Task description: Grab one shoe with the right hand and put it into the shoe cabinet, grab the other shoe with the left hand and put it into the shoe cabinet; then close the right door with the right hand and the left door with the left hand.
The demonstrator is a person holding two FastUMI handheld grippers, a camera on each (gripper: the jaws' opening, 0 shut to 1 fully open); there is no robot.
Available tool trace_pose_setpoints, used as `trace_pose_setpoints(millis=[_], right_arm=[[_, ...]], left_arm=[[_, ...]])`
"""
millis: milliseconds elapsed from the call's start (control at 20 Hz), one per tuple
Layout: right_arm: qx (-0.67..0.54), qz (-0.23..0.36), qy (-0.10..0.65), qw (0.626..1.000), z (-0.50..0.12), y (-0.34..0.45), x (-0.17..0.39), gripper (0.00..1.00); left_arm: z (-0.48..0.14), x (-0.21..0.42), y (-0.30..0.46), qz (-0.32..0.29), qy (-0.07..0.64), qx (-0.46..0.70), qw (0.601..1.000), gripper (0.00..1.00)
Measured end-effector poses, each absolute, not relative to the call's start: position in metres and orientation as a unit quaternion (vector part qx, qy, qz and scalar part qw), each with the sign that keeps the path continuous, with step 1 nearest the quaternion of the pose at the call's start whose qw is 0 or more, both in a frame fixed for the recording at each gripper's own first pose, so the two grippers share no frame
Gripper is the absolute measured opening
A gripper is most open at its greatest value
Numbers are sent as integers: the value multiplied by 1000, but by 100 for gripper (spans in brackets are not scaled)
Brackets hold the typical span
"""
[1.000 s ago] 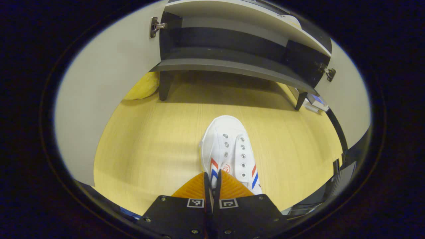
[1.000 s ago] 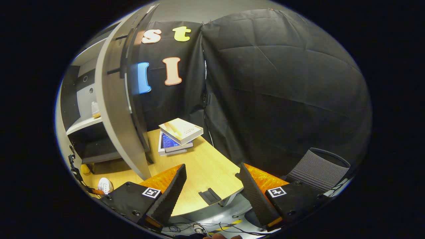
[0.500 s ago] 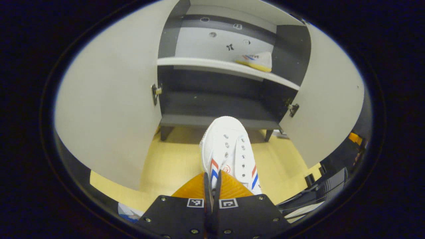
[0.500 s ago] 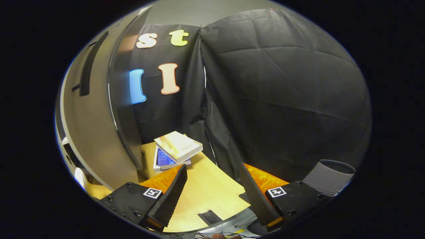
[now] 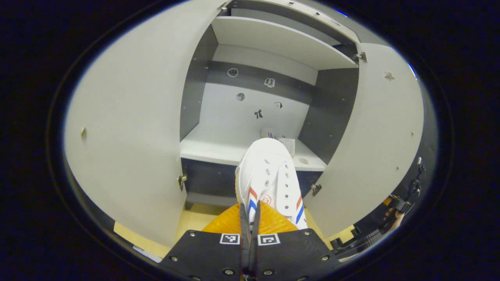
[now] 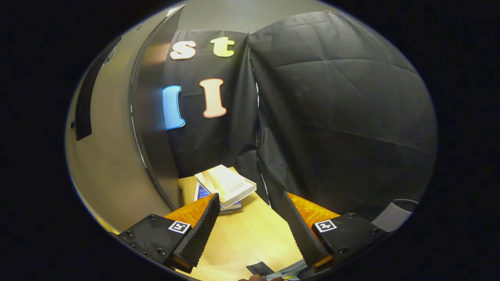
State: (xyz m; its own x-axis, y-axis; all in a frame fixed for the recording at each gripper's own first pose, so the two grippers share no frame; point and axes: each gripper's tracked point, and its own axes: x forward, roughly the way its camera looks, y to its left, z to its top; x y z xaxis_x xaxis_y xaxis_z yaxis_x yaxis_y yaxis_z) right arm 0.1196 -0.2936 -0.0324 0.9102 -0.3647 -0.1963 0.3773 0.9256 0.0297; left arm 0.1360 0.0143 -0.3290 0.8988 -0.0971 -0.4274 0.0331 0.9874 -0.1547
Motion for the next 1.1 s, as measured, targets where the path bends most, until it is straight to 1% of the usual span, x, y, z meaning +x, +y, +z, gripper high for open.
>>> trace_pose_setpoints(millis=[100,200,300,350,400,600,700,800,950,1100], right_arm=[[40,-163,78,983,-16,-288,129,99],[35,-153,59,986,-1,-293,133,99],[27,-154,47,987,8,-300,134,99],[26,-157,43,986,10,-305,135,94],[29,-159,42,986,11,-308,134,99],[58,-162,31,985,11,-316,132,98],[72,-146,29,986,7,-314,136,98],[86,-143,31,986,3,-318,134,98],[96,-152,25,983,2,-323,135,98],[93,-165,22,982,1,-328,133,98]], left_arm=[[-327,136,14,-29,206,-68,976,1],[-326,139,15,-24,191,-71,979,1],[-324,139,16,-14,173,-72,982,1],[-322,140,16,-11,163,-71,984,1],[-321,142,17,-6,155,-72,985,0],[-320,141,17,0,132,-60,989,1],[-320,142,17,-3,133,-61,989,1],[-320,142,17,-12,137,-72,988,0],[-322,142,19,-10,152,-79,985,1],[-321,141,17,3,180,-51,982,2]])
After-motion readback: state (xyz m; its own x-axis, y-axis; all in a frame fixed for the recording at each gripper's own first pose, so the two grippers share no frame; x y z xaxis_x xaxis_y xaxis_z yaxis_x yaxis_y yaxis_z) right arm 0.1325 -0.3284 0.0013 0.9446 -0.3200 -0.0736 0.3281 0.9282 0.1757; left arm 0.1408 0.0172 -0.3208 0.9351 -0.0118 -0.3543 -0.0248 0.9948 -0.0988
